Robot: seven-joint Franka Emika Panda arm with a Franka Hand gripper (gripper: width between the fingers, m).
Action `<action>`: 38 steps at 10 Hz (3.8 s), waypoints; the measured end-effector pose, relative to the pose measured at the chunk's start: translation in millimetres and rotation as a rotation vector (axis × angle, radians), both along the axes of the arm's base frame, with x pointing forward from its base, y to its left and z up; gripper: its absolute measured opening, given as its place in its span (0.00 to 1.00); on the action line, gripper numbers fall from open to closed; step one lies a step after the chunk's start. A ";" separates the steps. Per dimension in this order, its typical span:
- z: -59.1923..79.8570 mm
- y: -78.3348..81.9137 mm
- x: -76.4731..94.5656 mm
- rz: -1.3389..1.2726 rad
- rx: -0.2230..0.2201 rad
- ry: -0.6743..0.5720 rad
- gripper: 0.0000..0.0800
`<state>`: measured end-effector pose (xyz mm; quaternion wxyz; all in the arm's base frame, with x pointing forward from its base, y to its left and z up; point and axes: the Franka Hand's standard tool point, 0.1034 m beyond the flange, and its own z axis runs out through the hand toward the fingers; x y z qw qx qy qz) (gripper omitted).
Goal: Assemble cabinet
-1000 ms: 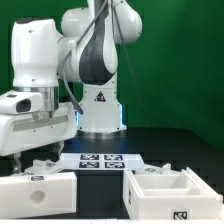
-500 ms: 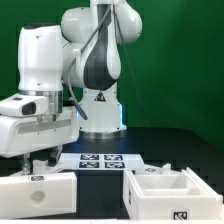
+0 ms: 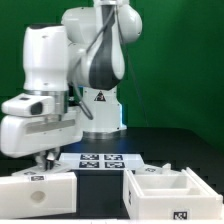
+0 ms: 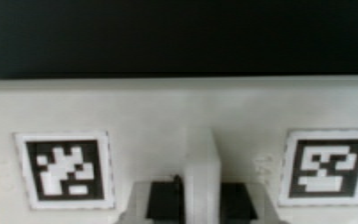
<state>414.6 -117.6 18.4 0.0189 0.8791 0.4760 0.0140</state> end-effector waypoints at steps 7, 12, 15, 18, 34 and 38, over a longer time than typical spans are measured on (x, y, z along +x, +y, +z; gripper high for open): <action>25.4 43.2 17.3 0.103 0.002 -0.001 0.08; 30.8 100.3 26.2 0.289 -0.021 -0.008 0.08; 38.4 120.3 30.7 0.455 -0.041 -0.060 0.08; 45.1 173.1 28.6 0.681 -0.063 -0.083 0.08; 41.8 218.8 35.7 0.576 -0.069 -0.054 0.08; 38.8 222.1 33.7 0.548 -0.075 -0.028 0.08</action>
Offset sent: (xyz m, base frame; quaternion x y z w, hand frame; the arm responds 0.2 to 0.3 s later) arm 0.0000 0.0000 0.0000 0.0000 0.0000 0.0000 1.0000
